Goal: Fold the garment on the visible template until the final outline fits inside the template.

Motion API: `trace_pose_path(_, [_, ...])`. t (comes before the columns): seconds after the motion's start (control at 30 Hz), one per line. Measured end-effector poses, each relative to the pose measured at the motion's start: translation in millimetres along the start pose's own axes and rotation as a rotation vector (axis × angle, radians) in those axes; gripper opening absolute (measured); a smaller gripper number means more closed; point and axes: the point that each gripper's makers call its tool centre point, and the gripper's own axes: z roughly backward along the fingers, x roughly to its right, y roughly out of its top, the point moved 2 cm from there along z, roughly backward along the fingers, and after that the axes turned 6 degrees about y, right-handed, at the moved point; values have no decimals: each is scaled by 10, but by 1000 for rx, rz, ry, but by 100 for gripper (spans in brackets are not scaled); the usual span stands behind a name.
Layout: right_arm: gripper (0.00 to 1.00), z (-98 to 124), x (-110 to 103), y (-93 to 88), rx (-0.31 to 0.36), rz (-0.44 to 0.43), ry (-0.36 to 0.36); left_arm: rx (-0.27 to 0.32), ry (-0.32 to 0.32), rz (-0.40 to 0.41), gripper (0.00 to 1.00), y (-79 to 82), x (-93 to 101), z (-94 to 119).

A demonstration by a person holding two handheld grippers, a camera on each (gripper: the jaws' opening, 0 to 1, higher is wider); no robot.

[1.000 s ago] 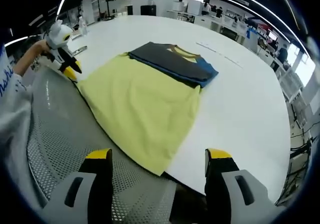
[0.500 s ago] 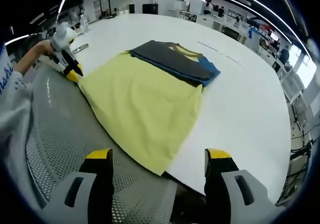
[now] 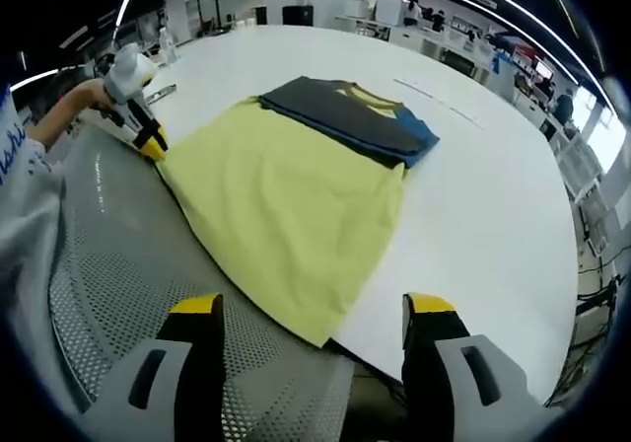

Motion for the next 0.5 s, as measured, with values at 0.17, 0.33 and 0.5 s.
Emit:
trace_pose_path(0.17, [69, -41, 52, -14, -20, 4, -1, -10, 16, -31, 3, -11, 20, -5])
trace_pose_path(0.33, [63, -102, 101, -123, -56, -21, 22, -17, 16, -30, 1, -34, 32, 0])
trace_pose_path(0.5, [52, -153, 79, -244, -59, -87, 81, -11, 16, -8, 1, -44, 40, 3])
